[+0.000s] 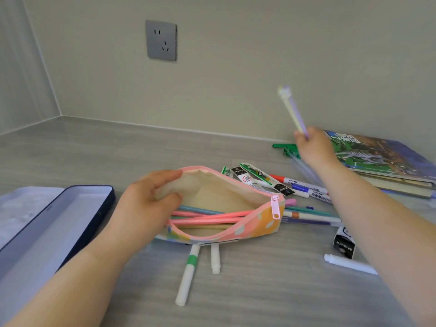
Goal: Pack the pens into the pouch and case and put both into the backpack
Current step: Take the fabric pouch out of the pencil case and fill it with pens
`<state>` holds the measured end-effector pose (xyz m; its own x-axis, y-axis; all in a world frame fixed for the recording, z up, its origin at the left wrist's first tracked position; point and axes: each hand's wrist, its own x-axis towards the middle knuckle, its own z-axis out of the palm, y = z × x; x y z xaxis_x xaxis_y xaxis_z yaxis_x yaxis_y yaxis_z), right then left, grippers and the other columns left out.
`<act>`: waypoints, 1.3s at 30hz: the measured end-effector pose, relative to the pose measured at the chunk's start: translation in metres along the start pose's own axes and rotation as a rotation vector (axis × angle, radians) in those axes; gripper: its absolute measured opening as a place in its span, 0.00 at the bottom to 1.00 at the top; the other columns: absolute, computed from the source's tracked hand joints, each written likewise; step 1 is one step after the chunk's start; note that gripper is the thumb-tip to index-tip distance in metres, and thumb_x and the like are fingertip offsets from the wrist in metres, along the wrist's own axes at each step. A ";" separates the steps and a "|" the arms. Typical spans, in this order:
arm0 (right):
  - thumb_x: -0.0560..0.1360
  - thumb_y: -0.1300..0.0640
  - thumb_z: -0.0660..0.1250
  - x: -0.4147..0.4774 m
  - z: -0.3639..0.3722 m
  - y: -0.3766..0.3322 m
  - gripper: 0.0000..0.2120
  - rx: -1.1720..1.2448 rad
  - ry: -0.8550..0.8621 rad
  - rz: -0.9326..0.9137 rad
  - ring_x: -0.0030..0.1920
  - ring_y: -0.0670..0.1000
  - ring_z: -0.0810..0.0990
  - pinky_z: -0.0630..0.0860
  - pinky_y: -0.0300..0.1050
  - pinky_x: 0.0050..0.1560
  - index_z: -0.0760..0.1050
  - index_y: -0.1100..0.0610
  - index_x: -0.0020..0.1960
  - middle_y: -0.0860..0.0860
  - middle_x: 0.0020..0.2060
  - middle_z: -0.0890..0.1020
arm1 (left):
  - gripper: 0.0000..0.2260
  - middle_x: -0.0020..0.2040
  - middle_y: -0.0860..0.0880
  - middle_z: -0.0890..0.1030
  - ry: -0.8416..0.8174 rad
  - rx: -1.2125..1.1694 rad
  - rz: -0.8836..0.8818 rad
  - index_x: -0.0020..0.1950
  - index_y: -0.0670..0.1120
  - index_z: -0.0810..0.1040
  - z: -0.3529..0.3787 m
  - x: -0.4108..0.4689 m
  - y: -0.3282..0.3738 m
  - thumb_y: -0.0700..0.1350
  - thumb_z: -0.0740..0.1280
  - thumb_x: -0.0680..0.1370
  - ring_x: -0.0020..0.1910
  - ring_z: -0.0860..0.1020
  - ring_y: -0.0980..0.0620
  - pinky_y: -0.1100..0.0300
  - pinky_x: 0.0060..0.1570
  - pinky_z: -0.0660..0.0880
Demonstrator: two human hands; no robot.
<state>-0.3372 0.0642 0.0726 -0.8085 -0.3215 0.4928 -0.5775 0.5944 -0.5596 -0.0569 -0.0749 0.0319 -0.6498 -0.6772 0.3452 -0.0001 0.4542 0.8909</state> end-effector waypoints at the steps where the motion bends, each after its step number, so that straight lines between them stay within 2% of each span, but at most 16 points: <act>1: 0.78 0.55 0.55 -0.004 -0.006 -0.006 0.13 0.110 0.059 0.014 0.36 0.54 0.67 0.59 0.42 0.35 0.66 0.58 0.36 0.50 0.27 0.65 | 0.16 0.45 0.58 0.76 0.002 0.008 -0.005 0.47 0.58 0.76 0.000 0.000 0.000 0.36 0.65 0.72 0.33 0.74 0.65 0.82 0.30 0.65; 4: 0.79 0.54 0.54 -0.023 -0.028 -0.029 0.18 0.392 0.138 0.013 0.39 0.52 0.68 0.61 0.41 0.39 0.64 0.51 0.30 0.50 0.31 0.69 | 0.16 0.46 0.55 0.75 0.023 0.040 -0.016 0.55 0.52 0.77 -0.001 0.000 -0.001 0.37 0.65 0.72 0.35 0.71 0.63 0.84 0.31 0.64; 6: 0.79 0.53 0.55 -0.041 -0.042 -0.047 0.19 0.470 0.121 -0.031 0.34 0.48 0.69 0.65 0.41 0.36 0.67 0.49 0.29 0.48 0.31 0.70 | 0.16 0.46 0.56 0.75 0.024 0.041 -0.012 0.57 0.51 0.76 -0.001 -0.002 0.000 0.37 0.65 0.72 0.36 0.71 0.64 0.84 0.31 0.64; 10: 0.78 0.55 0.57 -0.074 -0.060 -0.078 0.17 0.710 -0.009 -0.141 0.23 0.42 0.67 0.66 0.35 0.27 0.71 0.50 0.31 0.44 0.22 0.69 | 0.15 0.40 0.60 0.75 -0.003 0.028 0.008 0.55 0.54 0.75 0.000 -0.005 0.005 0.37 0.64 0.72 0.28 0.74 0.64 0.81 0.27 0.66; 12: 0.78 0.59 0.57 -0.088 -0.066 -0.090 0.15 0.917 -0.113 -0.179 0.17 0.41 0.69 0.70 0.34 0.20 0.71 0.53 0.33 0.45 0.16 0.71 | 0.15 0.41 0.63 0.74 -0.003 0.014 0.029 0.54 0.54 0.75 0.000 -0.006 0.006 0.37 0.63 0.73 0.28 0.73 0.73 0.82 0.28 0.65; 14: 0.77 0.61 0.57 -0.099 -0.068 -0.100 0.15 0.994 -0.290 -0.211 0.18 0.42 0.73 0.75 0.35 0.21 0.71 0.55 0.33 0.47 0.16 0.74 | 0.15 0.42 0.65 0.73 0.001 -0.002 0.033 0.56 0.53 0.76 -0.001 -0.006 0.005 0.37 0.63 0.73 0.33 0.73 0.74 0.84 0.30 0.64; 17: 0.76 0.62 0.59 -0.111 -0.066 -0.107 0.14 0.762 -0.581 -0.227 0.20 0.44 0.76 0.77 0.35 0.24 0.71 0.56 0.32 0.48 0.19 0.77 | 0.16 0.43 0.62 0.75 0.003 -0.002 0.019 0.57 0.51 0.76 0.000 -0.005 0.005 0.36 0.62 0.73 0.36 0.72 0.68 0.84 0.30 0.64; 19: 0.75 0.60 0.62 -0.116 -0.061 -0.108 0.13 0.497 -0.667 -0.258 0.22 0.44 0.76 0.76 0.32 0.26 0.72 0.54 0.32 0.48 0.23 0.77 | 0.15 0.41 0.63 0.74 -0.003 -0.001 0.014 0.57 0.49 0.76 0.000 -0.005 0.006 0.36 0.60 0.74 0.36 0.72 0.64 0.83 0.29 0.64; 23: 0.74 0.50 0.62 -0.119 -0.047 -0.107 0.15 -0.159 -0.554 -0.441 0.31 0.50 0.74 0.70 0.41 0.33 0.71 0.53 0.30 0.49 0.27 0.75 | 0.09 0.38 0.68 0.75 -0.041 -0.106 -0.004 0.44 0.56 0.78 -0.002 -0.006 0.008 0.47 0.59 0.77 0.40 0.75 0.68 0.82 0.36 0.65; 25: 0.75 0.52 0.61 -0.118 -0.041 -0.109 0.20 -0.365 -0.545 -0.465 0.30 0.54 0.69 0.62 0.40 0.26 0.62 0.53 0.26 0.50 0.25 0.68 | 0.12 0.40 0.65 0.78 -0.051 -0.137 -0.029 0.46 0.55 0.78 -0.004 -0.006 0.007 0.54 0.56 0.76 0.43 0.75 0.67 0.75 0.44 0.66; 27: 0.75 0.56 0.59 -0.118 -0.032 -0.109 0.19 -0.539 -0.549 -0.505 0.35 0.56 0.68 0.57 0.40 0.26 0.60 0.55 0.27 0.52 0.29 0.70 | 0.16 0.47 0.56 0.79 -0.050 -0.127 -0.050 0.50 0.53 0.78 -0.004 -0.006 0.007 0.57 0.54 0.76 0.51 0.75 0.57 0.65 0.52 0.65; 30: 0.75 0.56 0.60 -0.120 -0.020 -0.108 0.07 -0.686 -0.505 -0.610 0.45 0.59 0.76 0.61 0.40 0.35 0.74 0.56 0.42 0.58 0.47 0.80 | 0.12 0.42 0.60 0.78 -0.052 -0.088 -0.049 0.43 0.59 0.77 -0.003 -0.007 0.009 0.56 0.54 0.76 0.43 0.74 0.63 0.79 0.40 0.66; 32: 0.74 0.55 0.61 -0.119 -0.014 -0.109 0.09 -0.731 -0.491 -0.672 0.50 0.58 0.79 0.62 0.41 0.39 0.76 0.57 0.50 0.57 0.51 0.81 | 0.13 0.38 0.57 0.77 -0.066 -0.073 -0.049 0.39 0.56 0.76 -0.003 -0.006 0.009 0.56 0.54 0.76 0.38 0.73 0.60 0.78 0.33 0.67; 34: 0.72 0.52 0.63 -0.118 -0.009 -0.111 0.10 -0.681 -0.472 -0.708 0.48 0.58 0.79 0.63 0.41 0.36 0.76 0.55 0.49 0.56 0.47 0.80 | 0.14 0.41 0.50 0.75 -0.090 -0.048 -0.056 0.38 0.53 0.75 -0.003 -0.006 0.006 0.56 0.54 0.76 0.39 0.71 0.52 0.70 0.34 0.65; 37: 0.71 0.48 0.65 -0.124 -0.005 -0.120 0.08 -0.502 -0.506 -0.772 0.36 0.57 0.72 0.55 0.40 0.26 0.74 0.53 0.44 0.51 0.31 0.73 | 0.14 0.42 0.47 0.73 -0.106 -0.026 -0.033 0.39 0.53 0.74 -0.003 -0.005 0.004 0.55 0.53 0.76 0.39 0.69 0.52 0.71 0.33 0.65; 39: 0.73 0.48 0.62 -0.127 -0.001 -0.123 0.07 -0.463 -0.506 -0.852 0.35 0.57 0.71 0.52 0.38 0.25 0.73 0.52 0.42 0.53 0.31 0.76 | 0.12 0.42 0.48 0.71 -0.122 -0.025 -0.028 0.41 0.51 0.72 -0.002 -0.005 0.004 0.55 0.54 0.76 0.39 0.68 0.52 0.71 0.32 0.64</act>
<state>-0.1632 0.0332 0.0796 -0.1782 -0.9614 0.2096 -0.9565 0.2192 0.1922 -0.0521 -0.0711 0.0343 -0.7374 -0.6134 0.2828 -0.0014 0.4201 0.9075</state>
